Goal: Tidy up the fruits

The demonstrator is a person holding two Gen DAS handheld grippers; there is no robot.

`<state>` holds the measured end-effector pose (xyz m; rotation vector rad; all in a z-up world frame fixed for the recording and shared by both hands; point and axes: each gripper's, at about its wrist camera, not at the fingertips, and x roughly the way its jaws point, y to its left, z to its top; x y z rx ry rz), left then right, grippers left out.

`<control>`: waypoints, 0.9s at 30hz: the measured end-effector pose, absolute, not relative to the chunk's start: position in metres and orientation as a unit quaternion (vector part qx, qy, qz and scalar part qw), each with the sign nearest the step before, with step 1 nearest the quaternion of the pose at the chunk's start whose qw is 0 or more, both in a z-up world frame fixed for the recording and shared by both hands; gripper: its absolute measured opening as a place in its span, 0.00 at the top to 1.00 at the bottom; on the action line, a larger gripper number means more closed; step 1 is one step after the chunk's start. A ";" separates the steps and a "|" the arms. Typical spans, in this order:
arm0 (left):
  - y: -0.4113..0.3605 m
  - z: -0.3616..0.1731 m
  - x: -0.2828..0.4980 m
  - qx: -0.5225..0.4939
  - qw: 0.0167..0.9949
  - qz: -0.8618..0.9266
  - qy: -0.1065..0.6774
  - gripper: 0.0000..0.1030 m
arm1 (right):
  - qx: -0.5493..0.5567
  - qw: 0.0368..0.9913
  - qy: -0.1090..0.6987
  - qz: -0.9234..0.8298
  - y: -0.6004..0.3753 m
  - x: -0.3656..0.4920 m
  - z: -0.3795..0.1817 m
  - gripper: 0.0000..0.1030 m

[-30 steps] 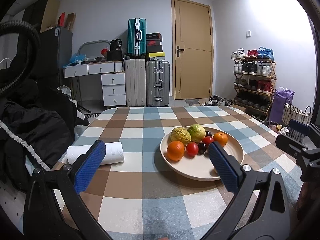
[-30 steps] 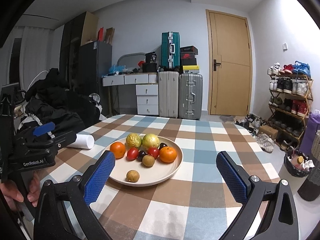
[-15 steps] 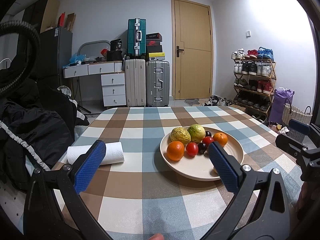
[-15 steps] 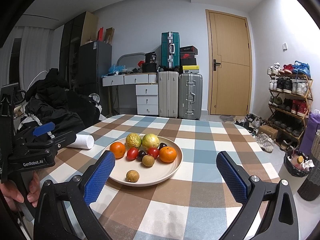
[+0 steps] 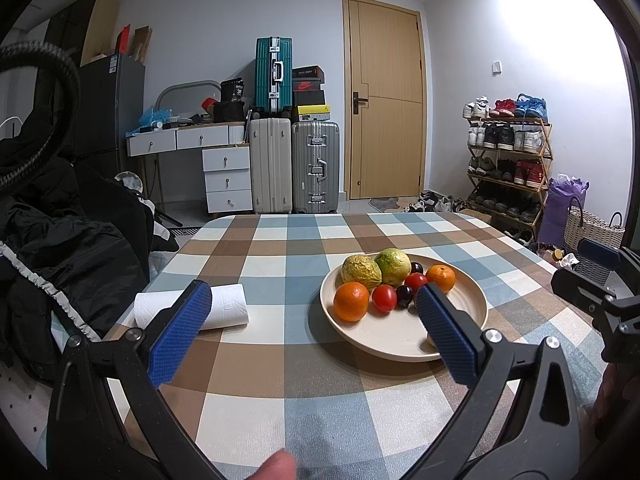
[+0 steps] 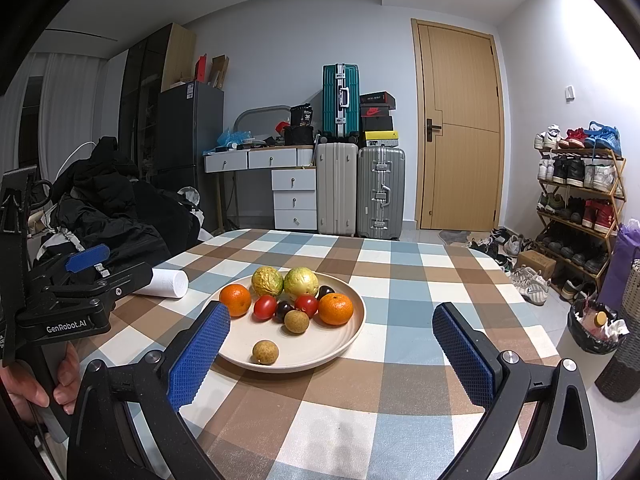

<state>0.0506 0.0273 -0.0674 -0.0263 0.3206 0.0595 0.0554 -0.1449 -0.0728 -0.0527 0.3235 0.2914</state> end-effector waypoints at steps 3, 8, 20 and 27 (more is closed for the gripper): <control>0.027 -0.067 0.051 -0.013 0.987 0.030 0.160 0.01 | -0.026 0.976 0.160 0.144 -0.145 0.055 -0.073 0.00; 0.027 -0.067 0.050 -0.013 0.987 0.030 0.160 0.01 | -0.026 0.976 0.160 0.144 -0.145 0.055 -0.073 0.00; 0.027 -0.068 0.050 -0.013 0.987 0.030 0.159 0.01 | -0.026 0.976 0.160 0.145 -0.145 0.055 -0.073 0.00; 0.027 -0.068 0.050 -0.013 0.987 0.030 0.159 0.01 | -0.026 0.976 0.161 0.145 -0.145 0.056 -0.073 0.00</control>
